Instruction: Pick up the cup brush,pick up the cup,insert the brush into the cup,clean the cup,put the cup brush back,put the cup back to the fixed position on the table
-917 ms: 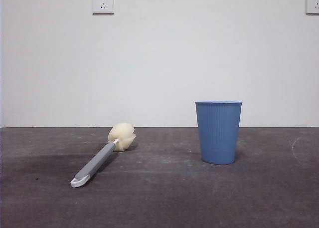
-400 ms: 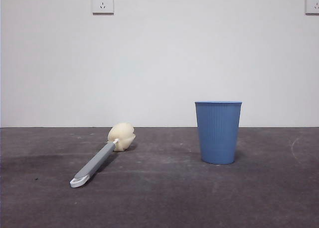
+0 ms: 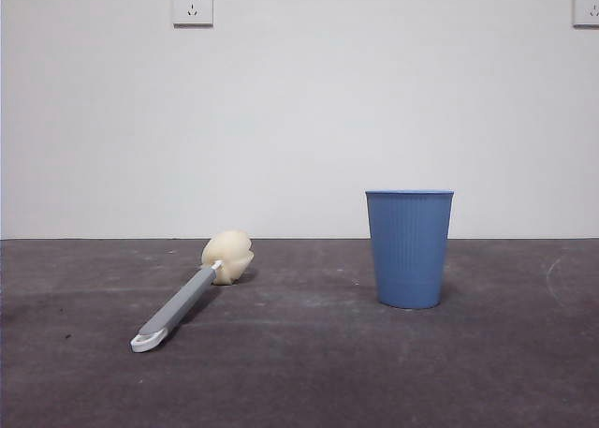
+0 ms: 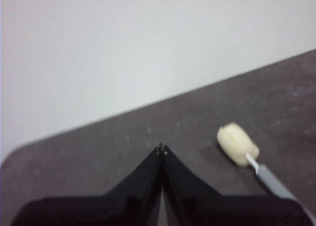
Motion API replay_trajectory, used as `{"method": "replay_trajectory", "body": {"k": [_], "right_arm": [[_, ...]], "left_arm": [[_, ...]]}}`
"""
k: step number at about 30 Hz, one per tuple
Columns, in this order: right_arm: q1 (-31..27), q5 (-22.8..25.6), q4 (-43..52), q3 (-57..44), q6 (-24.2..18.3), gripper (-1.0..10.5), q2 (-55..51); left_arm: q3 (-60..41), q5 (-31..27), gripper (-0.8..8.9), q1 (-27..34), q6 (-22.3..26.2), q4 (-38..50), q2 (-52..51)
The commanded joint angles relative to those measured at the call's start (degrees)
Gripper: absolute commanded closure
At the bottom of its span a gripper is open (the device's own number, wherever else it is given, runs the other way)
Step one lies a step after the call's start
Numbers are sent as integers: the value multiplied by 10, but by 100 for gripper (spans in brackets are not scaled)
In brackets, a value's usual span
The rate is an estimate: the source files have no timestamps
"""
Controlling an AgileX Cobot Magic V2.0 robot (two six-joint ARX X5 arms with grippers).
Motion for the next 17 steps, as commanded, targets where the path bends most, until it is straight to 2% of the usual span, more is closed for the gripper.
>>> {"method": "replay_trajectory", "body": {"k": [1,8,17], "right_arm": [[1,2,2,-1,-4,945,-1],[1,2,2,-1,-4,945,-1],[1,2,2,-1,-4,945,-1]], "left_arm": [[-47,-13,816,2,-25,6,-33],[-121,-16,816,2,-67,-1,-104],[-122,-12,816,2,-97,-87,-115]]}}
